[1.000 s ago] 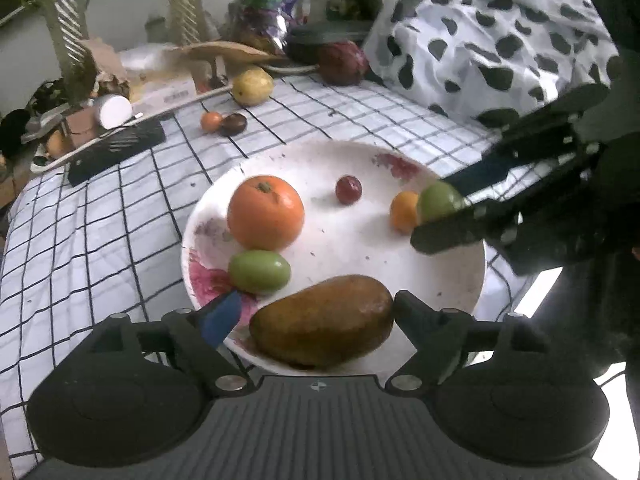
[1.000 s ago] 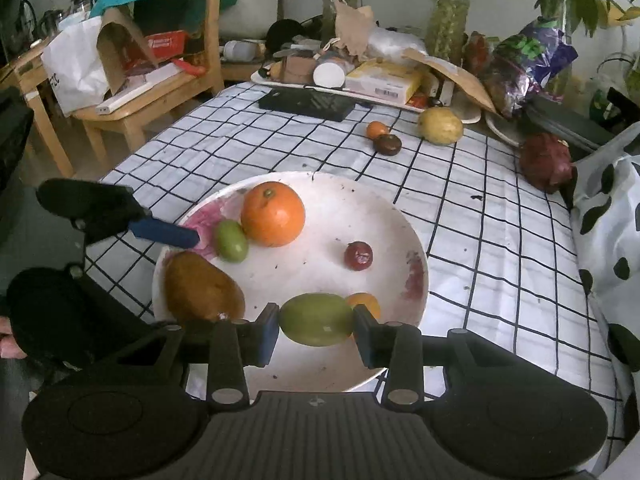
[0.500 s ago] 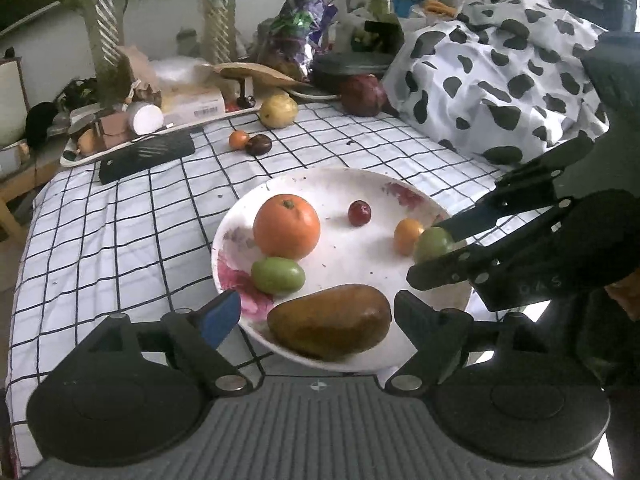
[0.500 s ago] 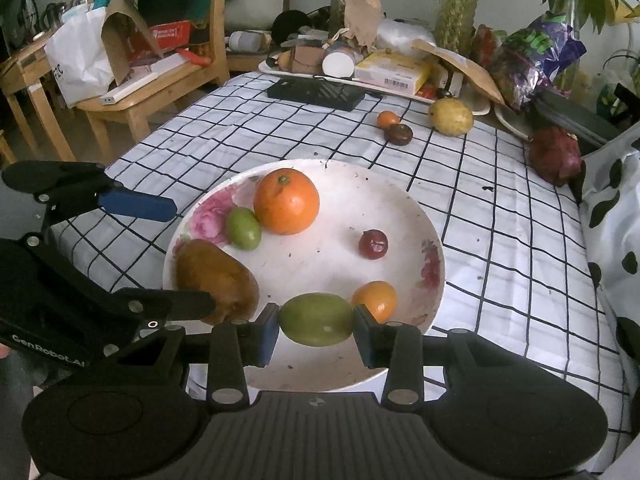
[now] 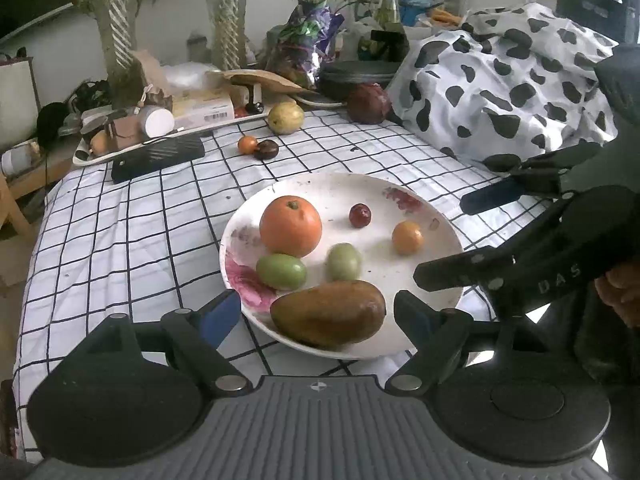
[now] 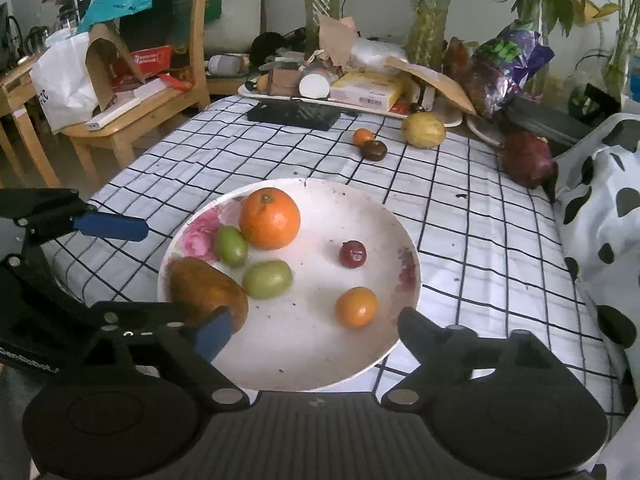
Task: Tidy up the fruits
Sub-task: 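Carry the mango and lime onto the white plate and open both tools, then lift both open tools off the plate toward the remaining fruits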
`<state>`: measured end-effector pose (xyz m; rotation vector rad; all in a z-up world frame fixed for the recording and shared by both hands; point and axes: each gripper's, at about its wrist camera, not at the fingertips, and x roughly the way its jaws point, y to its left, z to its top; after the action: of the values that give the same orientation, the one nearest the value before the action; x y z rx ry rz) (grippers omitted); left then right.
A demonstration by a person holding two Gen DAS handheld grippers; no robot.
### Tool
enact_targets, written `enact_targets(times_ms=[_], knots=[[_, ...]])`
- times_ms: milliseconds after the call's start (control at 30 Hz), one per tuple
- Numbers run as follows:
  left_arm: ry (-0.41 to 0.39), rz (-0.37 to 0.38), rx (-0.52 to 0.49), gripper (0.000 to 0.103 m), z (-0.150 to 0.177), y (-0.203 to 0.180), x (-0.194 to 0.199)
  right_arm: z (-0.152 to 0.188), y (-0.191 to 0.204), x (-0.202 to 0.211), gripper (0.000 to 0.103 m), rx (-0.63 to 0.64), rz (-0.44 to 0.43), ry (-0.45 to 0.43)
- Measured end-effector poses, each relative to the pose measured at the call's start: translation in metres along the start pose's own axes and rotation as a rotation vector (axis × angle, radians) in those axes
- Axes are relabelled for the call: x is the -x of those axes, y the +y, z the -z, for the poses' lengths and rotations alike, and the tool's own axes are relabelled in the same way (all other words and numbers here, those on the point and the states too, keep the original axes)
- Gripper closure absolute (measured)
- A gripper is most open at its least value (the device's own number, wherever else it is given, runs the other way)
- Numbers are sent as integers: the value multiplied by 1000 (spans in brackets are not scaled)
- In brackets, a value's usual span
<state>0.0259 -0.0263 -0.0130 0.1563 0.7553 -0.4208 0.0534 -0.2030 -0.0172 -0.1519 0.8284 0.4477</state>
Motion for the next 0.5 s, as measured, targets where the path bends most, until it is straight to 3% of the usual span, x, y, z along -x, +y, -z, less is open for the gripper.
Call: enact_targets(times_ms=[267, 500], knots=[[0, 7, 0, 20, -1, 1, 1, -2, -2, -4, 1, -20, 85, 2], [-10, 15, 22, 20, -2, 4, 2, -15, 1, 7, 0, -15, 157, -15]])
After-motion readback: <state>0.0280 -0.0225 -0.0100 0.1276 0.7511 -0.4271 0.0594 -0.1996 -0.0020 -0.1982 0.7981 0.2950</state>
